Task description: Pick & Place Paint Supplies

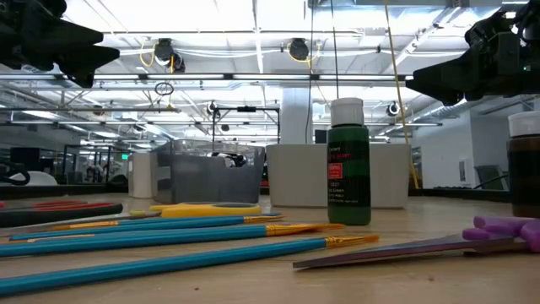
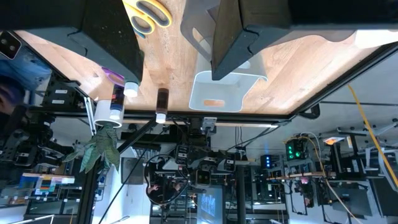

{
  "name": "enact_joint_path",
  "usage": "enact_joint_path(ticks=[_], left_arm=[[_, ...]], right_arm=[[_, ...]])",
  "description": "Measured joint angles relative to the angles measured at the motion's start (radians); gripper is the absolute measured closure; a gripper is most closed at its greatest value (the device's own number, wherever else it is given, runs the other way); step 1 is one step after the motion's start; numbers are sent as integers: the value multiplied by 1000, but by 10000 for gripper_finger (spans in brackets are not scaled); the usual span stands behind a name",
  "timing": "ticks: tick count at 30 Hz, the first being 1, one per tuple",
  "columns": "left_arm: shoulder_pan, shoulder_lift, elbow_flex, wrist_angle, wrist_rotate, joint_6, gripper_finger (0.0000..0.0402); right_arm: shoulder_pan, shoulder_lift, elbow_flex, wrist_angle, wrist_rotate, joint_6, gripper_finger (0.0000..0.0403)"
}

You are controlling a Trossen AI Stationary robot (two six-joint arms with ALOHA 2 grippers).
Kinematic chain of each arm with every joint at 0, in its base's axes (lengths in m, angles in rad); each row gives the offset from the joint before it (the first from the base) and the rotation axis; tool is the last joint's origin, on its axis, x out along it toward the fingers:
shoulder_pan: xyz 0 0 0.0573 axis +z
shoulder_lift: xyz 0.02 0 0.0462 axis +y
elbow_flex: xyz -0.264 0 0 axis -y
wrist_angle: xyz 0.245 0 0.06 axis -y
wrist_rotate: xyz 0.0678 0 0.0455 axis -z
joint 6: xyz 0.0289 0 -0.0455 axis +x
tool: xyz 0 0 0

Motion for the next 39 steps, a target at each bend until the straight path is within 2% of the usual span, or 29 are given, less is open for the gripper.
enact_joint_path(ticks=[29, 32, 39], left_arm=[[0, 0, 0, 0, 0, 0, 201], [0, 0, 0, 0, 0, 0, 201], [0, 0, 0, 0, 0, 0, 201]], right_arm=[[0, 0, 0, 2, 0, 0, 179], [0, 1, 0, 66, -3, 5, 179], [1, 0, -1, 348, -56, 236, 179]])
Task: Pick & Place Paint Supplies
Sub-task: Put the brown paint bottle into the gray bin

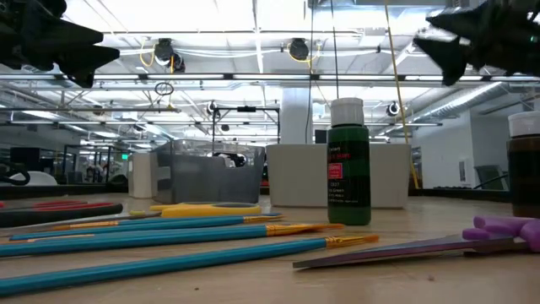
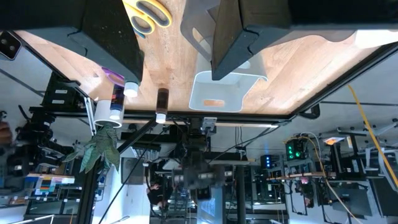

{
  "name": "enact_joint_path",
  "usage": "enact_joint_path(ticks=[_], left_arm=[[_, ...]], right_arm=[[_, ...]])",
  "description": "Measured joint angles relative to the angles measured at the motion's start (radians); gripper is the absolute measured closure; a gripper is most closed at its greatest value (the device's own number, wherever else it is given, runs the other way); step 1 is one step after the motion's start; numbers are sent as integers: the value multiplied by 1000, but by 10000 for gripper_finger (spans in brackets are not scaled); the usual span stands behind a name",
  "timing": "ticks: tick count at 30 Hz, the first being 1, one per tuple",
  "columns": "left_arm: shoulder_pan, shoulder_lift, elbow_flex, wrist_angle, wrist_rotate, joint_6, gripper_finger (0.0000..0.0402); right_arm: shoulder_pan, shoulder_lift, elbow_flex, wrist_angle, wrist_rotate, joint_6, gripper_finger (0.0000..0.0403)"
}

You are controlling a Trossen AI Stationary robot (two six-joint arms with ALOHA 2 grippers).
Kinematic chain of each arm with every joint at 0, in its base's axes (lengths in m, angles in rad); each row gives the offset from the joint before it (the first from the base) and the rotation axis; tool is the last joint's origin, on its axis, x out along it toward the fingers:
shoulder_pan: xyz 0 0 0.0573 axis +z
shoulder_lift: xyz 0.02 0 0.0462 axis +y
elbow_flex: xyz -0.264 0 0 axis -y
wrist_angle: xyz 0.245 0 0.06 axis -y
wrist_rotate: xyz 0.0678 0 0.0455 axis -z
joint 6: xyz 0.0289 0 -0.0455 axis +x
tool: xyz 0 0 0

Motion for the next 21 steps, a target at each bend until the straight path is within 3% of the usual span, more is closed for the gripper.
enact_joint_path(ticks=[6, 16, 21], left_arm=[[0, 0, 0, 0, 0, 0, 201], [0, 0, 0, 0, 0, 0, 201], [0, 0, 0, 0, 0, 0, 201]], right_arm=[[0, 0, 0, 83, 2, 172, 179], [0, 0, 0, -49, 3, 269, 179], [0, 0, 0, -116, 7, 233, 179]])
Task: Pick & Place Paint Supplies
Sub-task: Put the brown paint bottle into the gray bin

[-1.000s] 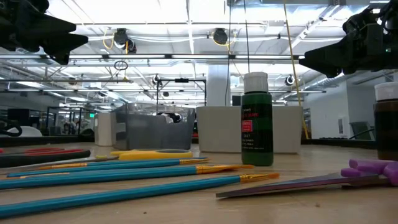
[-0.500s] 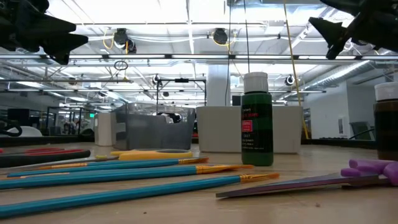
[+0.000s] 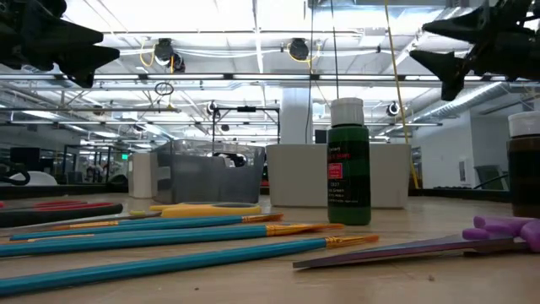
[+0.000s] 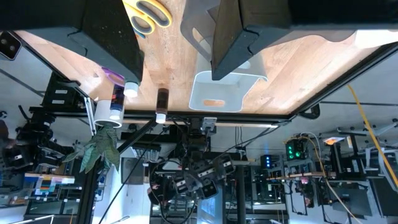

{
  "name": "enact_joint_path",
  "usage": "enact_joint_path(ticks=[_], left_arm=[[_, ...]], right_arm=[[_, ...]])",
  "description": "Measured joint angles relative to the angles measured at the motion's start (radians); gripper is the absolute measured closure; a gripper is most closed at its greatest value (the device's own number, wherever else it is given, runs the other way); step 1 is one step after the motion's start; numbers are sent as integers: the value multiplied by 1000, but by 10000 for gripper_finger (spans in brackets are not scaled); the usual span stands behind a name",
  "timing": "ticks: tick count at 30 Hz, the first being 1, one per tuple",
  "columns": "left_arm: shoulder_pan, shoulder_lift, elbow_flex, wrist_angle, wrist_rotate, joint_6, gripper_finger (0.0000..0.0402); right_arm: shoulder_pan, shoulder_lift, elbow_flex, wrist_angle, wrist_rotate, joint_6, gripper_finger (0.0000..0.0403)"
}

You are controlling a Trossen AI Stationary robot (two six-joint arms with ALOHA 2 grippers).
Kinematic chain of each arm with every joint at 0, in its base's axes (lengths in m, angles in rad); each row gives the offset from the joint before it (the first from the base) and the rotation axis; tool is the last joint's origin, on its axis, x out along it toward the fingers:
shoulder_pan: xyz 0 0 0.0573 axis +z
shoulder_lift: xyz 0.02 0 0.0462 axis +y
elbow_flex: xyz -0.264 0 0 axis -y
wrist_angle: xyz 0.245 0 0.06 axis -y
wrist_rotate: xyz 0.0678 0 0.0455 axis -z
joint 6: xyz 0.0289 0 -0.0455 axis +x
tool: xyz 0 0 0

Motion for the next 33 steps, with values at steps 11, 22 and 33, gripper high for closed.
enact_joint_path(ticks=[11, 22, 33], left_arm=[[0, 0, 0, 0, 0, 0, 201], [0, 0, 0, 0, 0, 0, 201], [0, 0, 0, 0, 0, 0, 201]], right_arm=[[0, 0, 1, -85, -3, -81, 179], [0, 0, 0, -65, -6, -347, 179], [166, 224, 0, 271, -214, -87, 179]])
